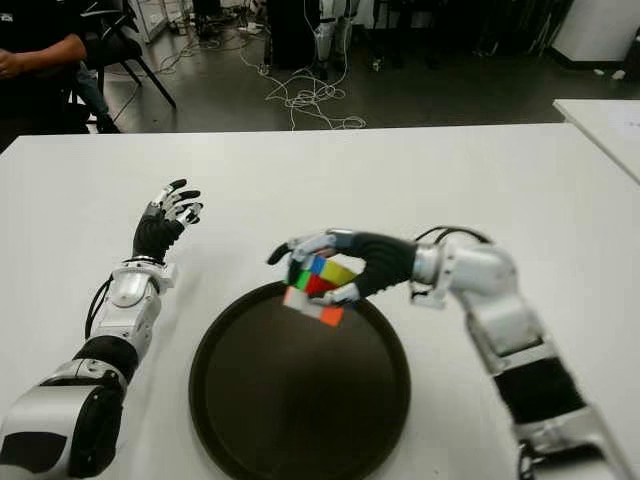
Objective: Pick up the Rubik's Cube and put it in the plate
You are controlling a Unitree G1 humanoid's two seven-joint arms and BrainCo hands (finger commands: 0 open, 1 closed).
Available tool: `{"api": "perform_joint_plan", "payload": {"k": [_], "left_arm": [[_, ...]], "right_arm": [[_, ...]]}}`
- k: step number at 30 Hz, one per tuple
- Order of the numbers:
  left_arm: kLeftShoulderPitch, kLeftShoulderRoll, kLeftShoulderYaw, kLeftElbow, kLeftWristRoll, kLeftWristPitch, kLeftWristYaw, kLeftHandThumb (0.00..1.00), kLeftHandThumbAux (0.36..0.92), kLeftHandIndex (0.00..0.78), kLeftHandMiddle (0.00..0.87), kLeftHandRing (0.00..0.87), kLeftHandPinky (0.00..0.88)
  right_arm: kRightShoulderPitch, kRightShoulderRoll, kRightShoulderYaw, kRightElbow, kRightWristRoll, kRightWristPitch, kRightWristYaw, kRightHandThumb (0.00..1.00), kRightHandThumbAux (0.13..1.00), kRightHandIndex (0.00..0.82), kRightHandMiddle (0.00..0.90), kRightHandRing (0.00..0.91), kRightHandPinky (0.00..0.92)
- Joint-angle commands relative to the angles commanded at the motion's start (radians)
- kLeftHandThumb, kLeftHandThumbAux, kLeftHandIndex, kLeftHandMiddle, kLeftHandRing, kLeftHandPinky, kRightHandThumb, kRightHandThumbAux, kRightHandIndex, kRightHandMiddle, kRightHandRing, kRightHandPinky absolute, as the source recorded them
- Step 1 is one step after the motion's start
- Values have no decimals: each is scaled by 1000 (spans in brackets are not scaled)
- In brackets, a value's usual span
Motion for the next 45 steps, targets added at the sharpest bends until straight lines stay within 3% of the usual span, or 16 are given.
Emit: {"api": "perform_joint_plan", "payload": {"k": [6,26,32,45], "left_arm": [[-1,0,-4,-1,3,2,9,327,717,171,267,268,285],[0,-1,-8,-6,3,7,15,321,706,165,269,278,299],[5,1,-13,-12,4,0,4,329,703,170,267,277,296],[10,-1,-12,-26,1,-1,2,335,706,169,263,277,301]], "right_arm": [[14,47,16,27,-44,-38,-38,693,729,427,629,633,606],[45,81,51,33,-200,-124,-143,696,729,427,624,627,616],[52,71,71,30,-280,-157,-185,697,730,425,603,607,598],[44,11,82,-34,-363,-126,-190,699,731,422,555,547,535]]}}
